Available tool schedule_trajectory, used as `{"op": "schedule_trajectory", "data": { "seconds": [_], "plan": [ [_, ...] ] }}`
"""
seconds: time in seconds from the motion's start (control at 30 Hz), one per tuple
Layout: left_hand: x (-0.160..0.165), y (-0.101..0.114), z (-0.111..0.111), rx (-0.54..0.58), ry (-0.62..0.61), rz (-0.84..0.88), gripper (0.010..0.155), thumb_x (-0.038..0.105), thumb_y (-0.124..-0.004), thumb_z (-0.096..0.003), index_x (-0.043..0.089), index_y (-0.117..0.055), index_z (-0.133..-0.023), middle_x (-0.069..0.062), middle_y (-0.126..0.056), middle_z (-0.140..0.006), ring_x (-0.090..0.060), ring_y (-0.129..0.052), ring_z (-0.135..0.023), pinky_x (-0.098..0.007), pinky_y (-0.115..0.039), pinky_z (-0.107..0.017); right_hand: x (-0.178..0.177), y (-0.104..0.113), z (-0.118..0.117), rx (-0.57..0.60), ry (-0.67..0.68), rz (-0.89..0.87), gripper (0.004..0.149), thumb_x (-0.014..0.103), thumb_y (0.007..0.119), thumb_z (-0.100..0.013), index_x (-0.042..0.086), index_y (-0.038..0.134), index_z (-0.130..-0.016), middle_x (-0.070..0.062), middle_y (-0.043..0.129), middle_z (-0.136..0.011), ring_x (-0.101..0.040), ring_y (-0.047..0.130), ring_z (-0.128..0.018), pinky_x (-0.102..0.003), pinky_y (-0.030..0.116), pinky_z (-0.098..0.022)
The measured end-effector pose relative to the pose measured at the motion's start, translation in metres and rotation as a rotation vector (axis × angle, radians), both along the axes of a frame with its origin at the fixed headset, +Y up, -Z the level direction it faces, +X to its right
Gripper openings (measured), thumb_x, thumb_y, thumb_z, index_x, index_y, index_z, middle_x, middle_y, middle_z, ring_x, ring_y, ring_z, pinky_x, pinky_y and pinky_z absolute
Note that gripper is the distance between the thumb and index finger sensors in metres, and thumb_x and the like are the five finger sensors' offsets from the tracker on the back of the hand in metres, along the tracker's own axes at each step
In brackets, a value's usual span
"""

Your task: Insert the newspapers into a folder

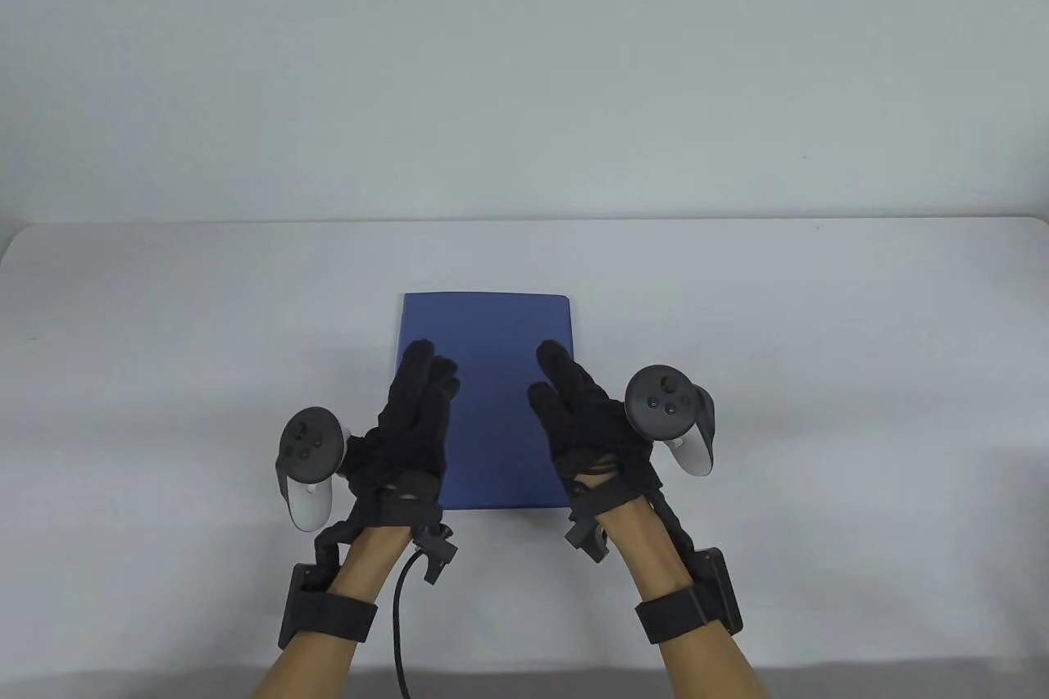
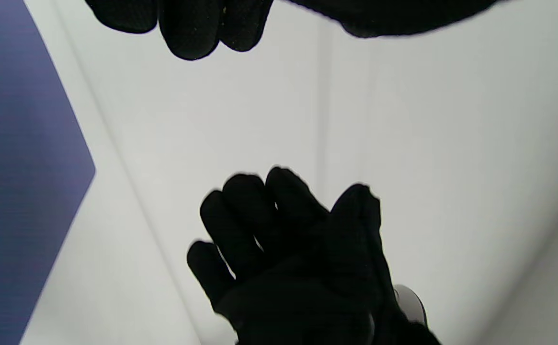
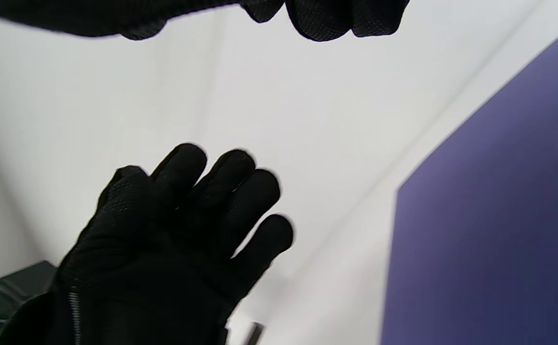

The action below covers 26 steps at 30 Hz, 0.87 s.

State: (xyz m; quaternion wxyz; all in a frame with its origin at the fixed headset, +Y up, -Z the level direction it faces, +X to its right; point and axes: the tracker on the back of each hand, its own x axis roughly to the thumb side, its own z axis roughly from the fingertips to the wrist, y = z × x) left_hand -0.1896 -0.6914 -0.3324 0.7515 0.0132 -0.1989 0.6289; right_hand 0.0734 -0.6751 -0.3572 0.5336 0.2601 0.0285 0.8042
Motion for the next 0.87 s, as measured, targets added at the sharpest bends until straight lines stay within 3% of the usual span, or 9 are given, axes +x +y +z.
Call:
{"op": "schedule_trajectory", "data": {
  "seconds": [0.2,0.33,0.53,0.87],
  "plan": [
    [-0.006,-0.007,-0.006,-0.034,-0.027,-0.007,0.07,0.053,-0.054,-0.0615,0.039,-0.02,-0.121,-0.005,-0.036,-0.126,-0.038,-0.042,-0.116,-0.061,-0.042,-0.086,-0.008,-0.008,0.0,0.04,0.053,0.081,0.077,0.052,0.059,-0.061,0.001,0.03,-0.111,-0.028,0.036,-0.108,-0.057,0.039,-0.096,-0.075,0.031,-0.063],
    [-0.017,-0.001,-0.008,-0.016,-0.011,0.043,0.07,0.053,-0.054,-0.0616,0.038,-0.021,-0.121,-0.005,-0.036,-0.126,-0.038,-0.042,-0.116,-0.062,-0.041,-0.087,-0.003,-0.008,0.0,0.074,0.029,0.074,0.067,0.05,0.059,-0.061,0.001,0.049,-0.107,-0.027,0.043,-0.107,-0.056,0.042,-0.096,-0.075,0.033,-0.063],
    [-0.027,0.005,-0.007,0.008,0.009,0.105,0.068,0.052,-0.054,-0.0618,0.037,-0.027,-0.122,-0.005,-0.038,-0.126,-0.038,-0.044,-0.115,-0.062,-0.042,-0.086,0.005,-0.013,-0.003,0.064,0.011,0.074,0.069,0.05,0.059,-0.061,0.001,0.044,-0.108,-0.028,0.04,-0.107,-0.057,0.041,-0.096,-0.075,0.033,-0.063],
    [-0.02,0.001,-0.009,-0.014,-0.016,0.044,0.065,0.052,-0.053,-0.0623,0.034,-0.032,-0.121,-0.006,-0.045,-0.124,-0.039,-0.05,-0.113,-0.062,-0.044,-0.086,0.005,-0.014,-0.002,0.079,0.007,0.11,0.069,0.049,0.059,-0.062,0.001,0.045,-0.108,-0.029,0.041,-0.107,-0.057,0.042,-0.096,-0.075,0.034,-0.063]
  ]
}}
